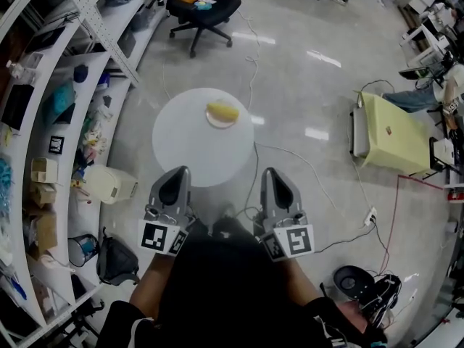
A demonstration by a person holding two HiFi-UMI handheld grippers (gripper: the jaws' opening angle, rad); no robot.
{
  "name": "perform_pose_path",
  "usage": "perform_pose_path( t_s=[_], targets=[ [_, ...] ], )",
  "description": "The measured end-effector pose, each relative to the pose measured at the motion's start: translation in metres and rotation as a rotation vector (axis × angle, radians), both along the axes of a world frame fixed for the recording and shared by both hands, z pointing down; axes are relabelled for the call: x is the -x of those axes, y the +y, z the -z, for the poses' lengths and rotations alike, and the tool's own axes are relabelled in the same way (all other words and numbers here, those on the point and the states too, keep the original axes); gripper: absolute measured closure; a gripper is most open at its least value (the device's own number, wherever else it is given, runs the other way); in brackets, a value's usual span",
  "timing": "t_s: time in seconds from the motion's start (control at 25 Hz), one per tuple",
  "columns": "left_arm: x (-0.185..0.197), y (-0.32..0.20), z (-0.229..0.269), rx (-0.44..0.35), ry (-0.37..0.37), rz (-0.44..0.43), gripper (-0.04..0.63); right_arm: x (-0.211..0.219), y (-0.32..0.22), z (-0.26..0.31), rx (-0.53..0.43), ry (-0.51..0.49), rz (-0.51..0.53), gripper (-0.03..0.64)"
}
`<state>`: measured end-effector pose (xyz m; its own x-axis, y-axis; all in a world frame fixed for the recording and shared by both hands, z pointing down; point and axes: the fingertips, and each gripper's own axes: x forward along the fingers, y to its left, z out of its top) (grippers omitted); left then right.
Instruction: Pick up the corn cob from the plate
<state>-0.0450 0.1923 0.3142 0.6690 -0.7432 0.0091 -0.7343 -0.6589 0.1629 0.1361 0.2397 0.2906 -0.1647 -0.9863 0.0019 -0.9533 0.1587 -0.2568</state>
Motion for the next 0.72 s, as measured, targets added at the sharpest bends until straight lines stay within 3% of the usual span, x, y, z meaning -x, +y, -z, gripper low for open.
perform_pose_path(
  t_s=[0.32, 0.72],
  targets=[
    [-0.014, -0.004, 0.0, -0.006, -0.015, 0.037, 0.594, -0.01, -0.014, -0.003, 0.003, -0.02, 0.05, 0.609],
    [-0.018, -0.03, -0.004, -0.019, -0.021, 0.011, 0.594, 0.005, -0.039, -0.016, 0.021, 0.005, 0.066, 0.609]
  ],
)
